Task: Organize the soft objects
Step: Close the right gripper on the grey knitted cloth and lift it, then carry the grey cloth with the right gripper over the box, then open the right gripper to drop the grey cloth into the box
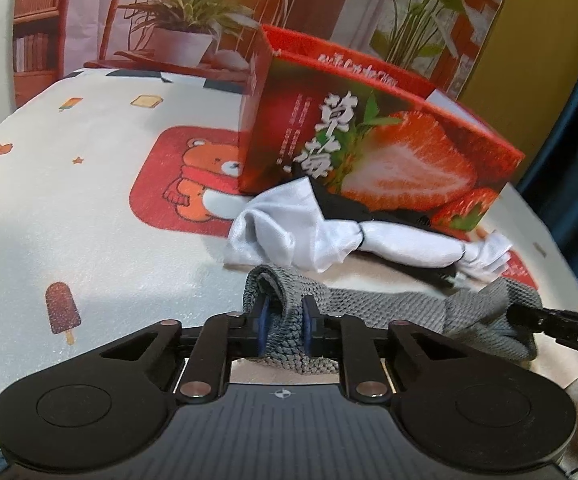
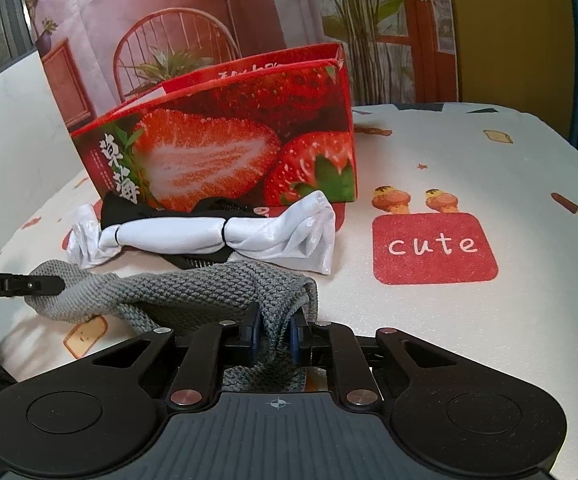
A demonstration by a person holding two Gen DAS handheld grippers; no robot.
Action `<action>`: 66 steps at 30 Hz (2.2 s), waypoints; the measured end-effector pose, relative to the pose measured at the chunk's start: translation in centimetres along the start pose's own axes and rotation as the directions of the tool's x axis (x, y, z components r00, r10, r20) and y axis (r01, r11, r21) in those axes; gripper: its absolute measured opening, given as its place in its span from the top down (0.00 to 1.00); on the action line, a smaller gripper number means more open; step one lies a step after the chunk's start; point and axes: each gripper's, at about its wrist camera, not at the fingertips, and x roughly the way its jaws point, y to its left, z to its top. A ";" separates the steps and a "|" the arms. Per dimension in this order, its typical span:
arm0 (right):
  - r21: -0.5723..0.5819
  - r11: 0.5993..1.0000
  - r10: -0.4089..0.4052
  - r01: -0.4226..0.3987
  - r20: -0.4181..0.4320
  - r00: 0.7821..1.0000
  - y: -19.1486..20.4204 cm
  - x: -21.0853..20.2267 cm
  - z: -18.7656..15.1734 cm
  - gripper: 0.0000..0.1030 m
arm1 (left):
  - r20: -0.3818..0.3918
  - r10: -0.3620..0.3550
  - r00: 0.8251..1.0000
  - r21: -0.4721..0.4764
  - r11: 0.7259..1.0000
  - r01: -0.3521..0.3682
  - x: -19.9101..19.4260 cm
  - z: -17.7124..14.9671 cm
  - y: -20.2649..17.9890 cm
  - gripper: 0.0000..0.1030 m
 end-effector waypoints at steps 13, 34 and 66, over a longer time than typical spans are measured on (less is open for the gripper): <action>0.050 0.995 0.074 -0.084 0.171 0.982 -0.9 -3.8 2.6 0.89 | 0.203 -0.093 0.975 0.027 0.996 0.090 -4.2 2.3 -1.3 0.89; -0.173 0.981 -0.016 0.084 0.358 0.934 1.7 0.8 19.2 0.89 | 0.352 0.059 0.934 0.221 0.965 -0.144 0.5 17.8 -9.1 0.89; -0.141 0.982 -0.072 0.129 0.355 0.932 1.6 2.2 15.1 0.53 | 0.313 0.044 0.949 0.151 0.984 -0.096 0.1 16.5 -6.3 0.21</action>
